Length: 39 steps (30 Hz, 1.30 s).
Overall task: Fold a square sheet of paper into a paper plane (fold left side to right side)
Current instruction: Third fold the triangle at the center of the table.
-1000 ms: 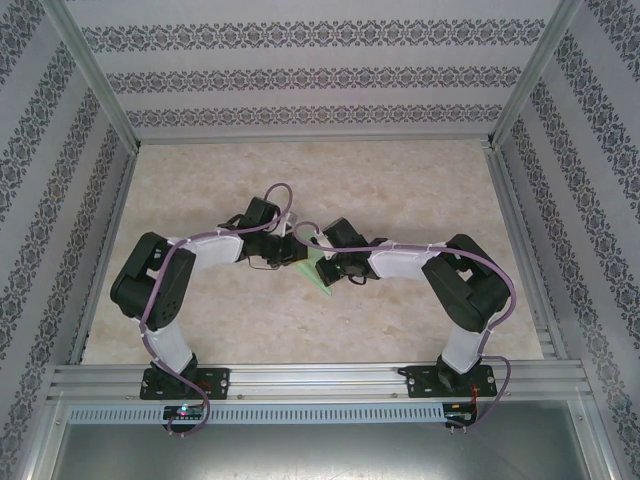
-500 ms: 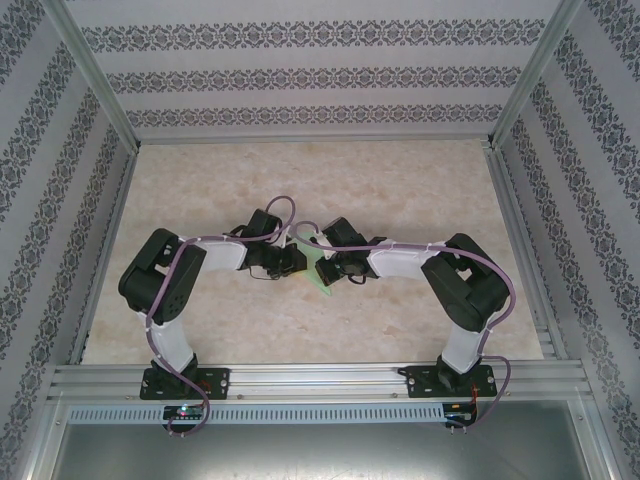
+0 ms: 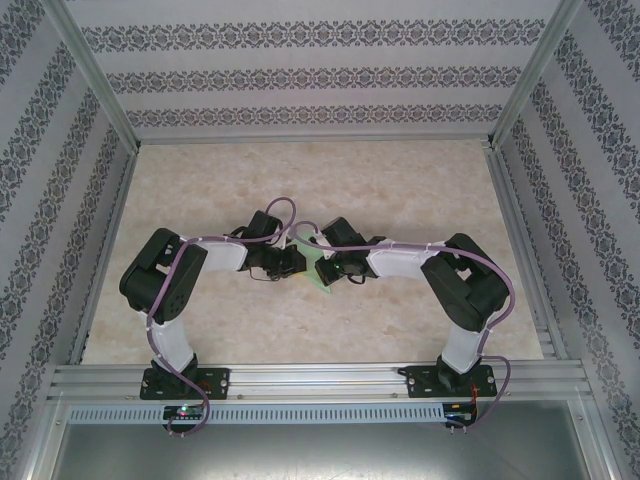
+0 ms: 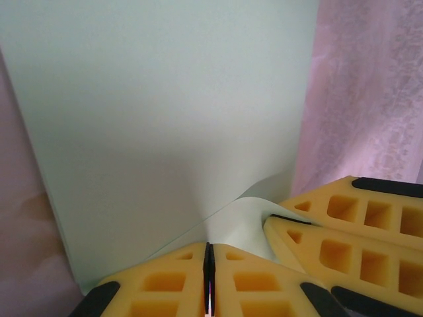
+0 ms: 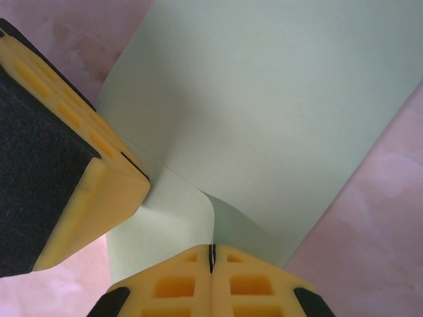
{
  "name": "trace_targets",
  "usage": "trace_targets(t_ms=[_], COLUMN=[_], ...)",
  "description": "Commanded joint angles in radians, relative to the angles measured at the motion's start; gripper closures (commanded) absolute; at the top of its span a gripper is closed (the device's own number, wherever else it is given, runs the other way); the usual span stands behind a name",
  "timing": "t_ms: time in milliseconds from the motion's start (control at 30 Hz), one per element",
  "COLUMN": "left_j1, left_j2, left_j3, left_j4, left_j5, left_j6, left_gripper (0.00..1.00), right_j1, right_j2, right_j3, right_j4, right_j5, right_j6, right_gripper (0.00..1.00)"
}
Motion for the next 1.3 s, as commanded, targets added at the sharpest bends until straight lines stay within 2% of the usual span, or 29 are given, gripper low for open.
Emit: trace_targets(t_ms=[0,300,367,467,567,633,800,1267], left_j1=[-0.011,-0.011,-0.011,-0.01,-0.013,-0.014,-0.013,-0.014], left_j2=[0.04,0.063,0.065,0.06,0.056,0.058,0.054,0.05], left_j3=[-0.034,-0.025,-0.021,-0.018,-0.016,-0.014,-0.003,0.013], left_j4=[-0.065,-0.079,-0.079,-0.078,-0.082,-0.086,-0.105,-0.128], left_j5=[-0.093,-0.104,-0.102,-0.102,-0.103,-0.104,-0.107,-0.115], left_j6=[0.03,0.034,0.033,0.03,0.032,0.034,0.042,0.054], left_gripper=[0.87,0.88,0.88,0.88,0.88,0.88,0.88,0.88], right_j1=[-0.024,-0.086,-0.087,-0.086,-0.082,-0.074,-0.065,-0.067], right_j2=[0.006,-0.128,-0.157,-0.169,-0.14,-0.114,-0.071,-0.028], right_j3=[0.03,0.047,0.038,0.03,-0.006,-0.027,-0.032,-0.044], right_j4=[-0.043,-0.124,-0.147,-0.172,-0.12,-0.071,-0.02,-0.063], right_j5=[-0.052,-0.064,-0.103,-0.245,-0.394,-0.448,-0.447,-0.447], right_j6=[0.013,0.032,0.041,0.088,0.184,0.231,0.27,0.263], right_gripper=[0.93,0.74,0.74,0.79,0.82,0.83,0.83,0.84])
